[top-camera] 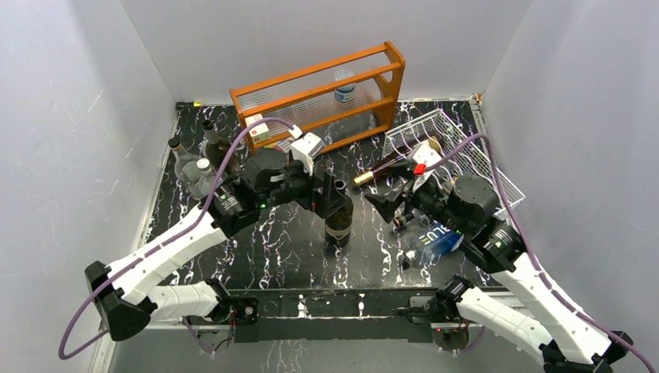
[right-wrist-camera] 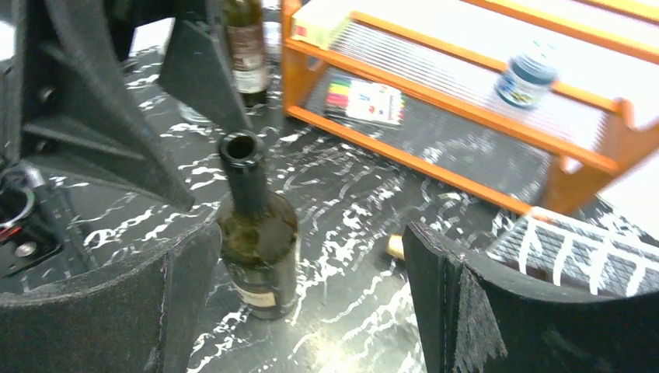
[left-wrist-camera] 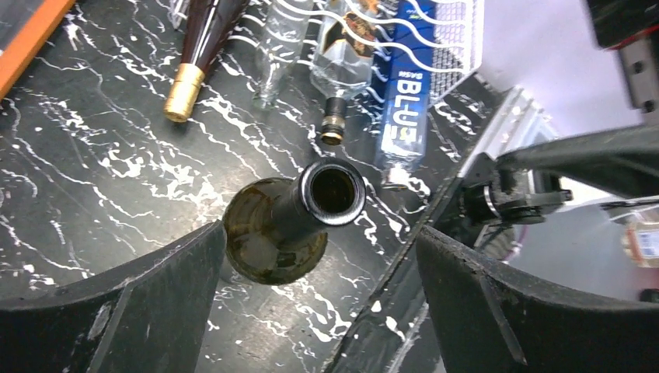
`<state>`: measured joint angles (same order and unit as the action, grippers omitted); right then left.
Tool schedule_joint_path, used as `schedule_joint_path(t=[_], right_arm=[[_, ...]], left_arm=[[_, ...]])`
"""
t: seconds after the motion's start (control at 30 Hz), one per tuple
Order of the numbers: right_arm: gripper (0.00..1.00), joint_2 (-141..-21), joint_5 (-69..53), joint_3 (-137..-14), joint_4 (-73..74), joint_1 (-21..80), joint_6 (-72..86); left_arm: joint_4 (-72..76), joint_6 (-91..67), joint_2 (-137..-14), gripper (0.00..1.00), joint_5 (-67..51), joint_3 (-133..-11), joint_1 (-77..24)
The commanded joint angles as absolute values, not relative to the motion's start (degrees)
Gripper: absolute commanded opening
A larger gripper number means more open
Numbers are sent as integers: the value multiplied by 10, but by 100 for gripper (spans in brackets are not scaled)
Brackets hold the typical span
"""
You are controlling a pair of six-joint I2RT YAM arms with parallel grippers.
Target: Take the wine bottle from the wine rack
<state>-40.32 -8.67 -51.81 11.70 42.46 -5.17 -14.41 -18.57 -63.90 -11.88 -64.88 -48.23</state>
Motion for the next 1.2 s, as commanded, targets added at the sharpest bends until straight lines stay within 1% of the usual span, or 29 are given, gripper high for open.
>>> schedule_joint_path(t=[0.0,0.07,0.2,0.37,0.47,0.53,0.73,0.83,0.93,1.0,1.03,1.17], right_arm=[[98,-388,64,-555,177,425,-27],[98,-388,112,-558,186,425,-7],[98,-392,244,-566,199,425,79],[98,-380,262,-563,185,425,104],[98,-383,294,-560,185,425,136],[98,-401,329,-563,201,425,157],[98,-442,391,-611,273,425,215],[98,-437,390,-624,278,425,221],[98,-429,370,-630,282,425,207],[98,-426,339,-634,287,425,172],[98,-425,323,-636,290,425,158],[98,-417,284,-626,282,425,131]], left_arm=[[-168,-134,-665,89,2,-688,-526],[-168,-125,-680,86,33,-695,-541],[-170,-114,-711,74,66,-709,-557],[-171,-115,-723,59,96,-716,-559],[-173,-116,-733,54,95,-719,-560],[-176,-115,-739,50,95,-722,-560],[-196,-110,-744,31,103,-737,-561],[-217,-112,-741,23,109,-751,-560],[-240,-116,-736,8,133,-762,-559],[-267,-119,-738,1,150,-779,-559],[-277,-119,-738,0,160,-786,-559],[-305,-110,-733,0,214,-803,-558]])
